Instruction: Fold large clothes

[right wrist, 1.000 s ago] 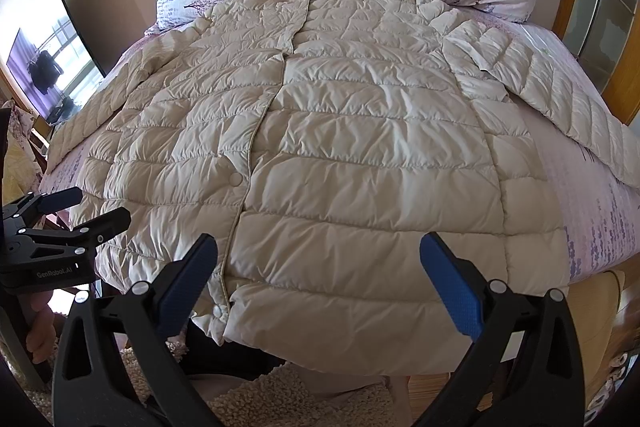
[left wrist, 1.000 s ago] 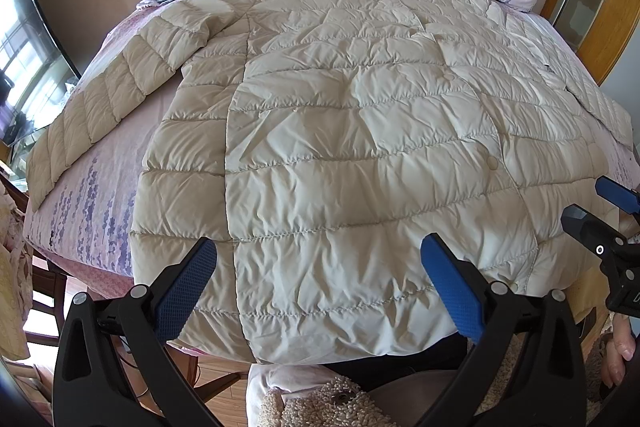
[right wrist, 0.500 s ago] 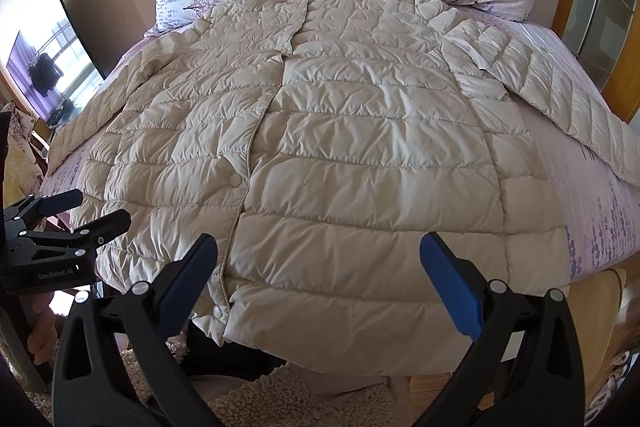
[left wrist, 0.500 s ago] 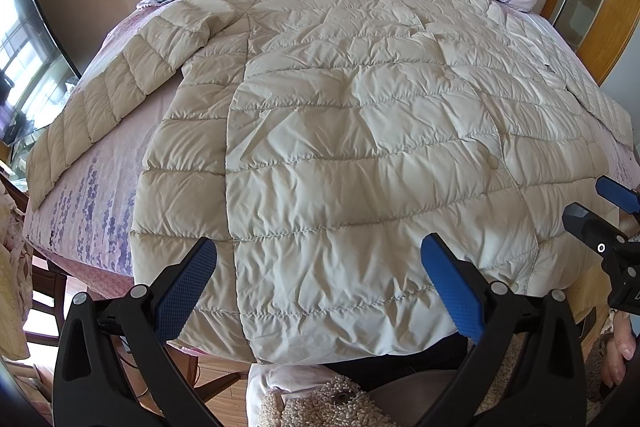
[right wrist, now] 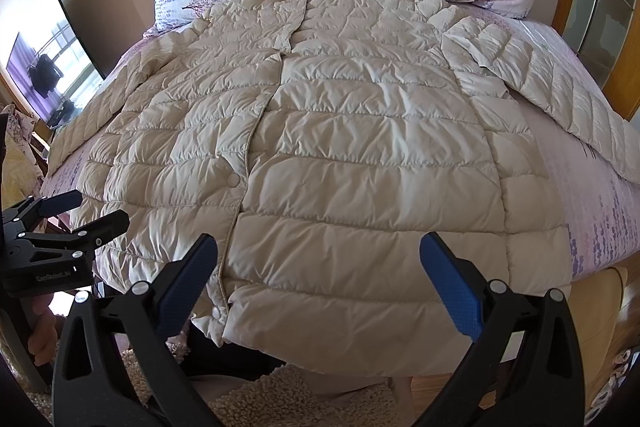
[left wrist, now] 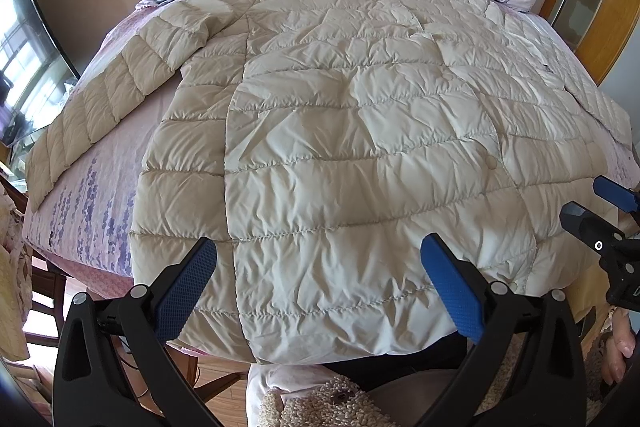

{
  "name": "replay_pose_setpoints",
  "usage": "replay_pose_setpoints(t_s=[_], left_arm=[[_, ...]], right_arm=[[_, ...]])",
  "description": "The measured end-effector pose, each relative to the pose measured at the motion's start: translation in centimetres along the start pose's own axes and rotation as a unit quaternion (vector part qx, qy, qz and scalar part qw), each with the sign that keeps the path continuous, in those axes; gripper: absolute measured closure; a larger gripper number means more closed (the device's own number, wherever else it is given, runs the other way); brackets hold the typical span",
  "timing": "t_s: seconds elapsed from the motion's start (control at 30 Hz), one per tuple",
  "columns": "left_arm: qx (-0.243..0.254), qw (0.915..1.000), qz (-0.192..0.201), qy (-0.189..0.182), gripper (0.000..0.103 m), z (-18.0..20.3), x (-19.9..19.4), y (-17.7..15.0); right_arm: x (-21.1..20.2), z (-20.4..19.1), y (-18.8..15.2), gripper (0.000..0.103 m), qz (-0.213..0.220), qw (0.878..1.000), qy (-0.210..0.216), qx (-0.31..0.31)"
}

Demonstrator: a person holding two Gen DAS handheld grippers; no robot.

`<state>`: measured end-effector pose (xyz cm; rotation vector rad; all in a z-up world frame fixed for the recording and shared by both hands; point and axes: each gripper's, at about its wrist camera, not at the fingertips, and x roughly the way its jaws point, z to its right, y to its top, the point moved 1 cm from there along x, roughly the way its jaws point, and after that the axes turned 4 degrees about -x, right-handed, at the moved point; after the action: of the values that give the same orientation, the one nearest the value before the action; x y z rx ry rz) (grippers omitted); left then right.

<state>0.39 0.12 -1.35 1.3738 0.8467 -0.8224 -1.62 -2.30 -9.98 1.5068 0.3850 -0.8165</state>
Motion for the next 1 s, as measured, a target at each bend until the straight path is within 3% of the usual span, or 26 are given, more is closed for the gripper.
replay_pose_setpoints(t_s=[1.0], left_arm=[[-0.001,1.0,-0.003,-0.001,0.001,0.17,0.02,0.55]], right_arm=[[0.37,0.76,0.46,0.002,0.003,0.999,0.019,0.03]])
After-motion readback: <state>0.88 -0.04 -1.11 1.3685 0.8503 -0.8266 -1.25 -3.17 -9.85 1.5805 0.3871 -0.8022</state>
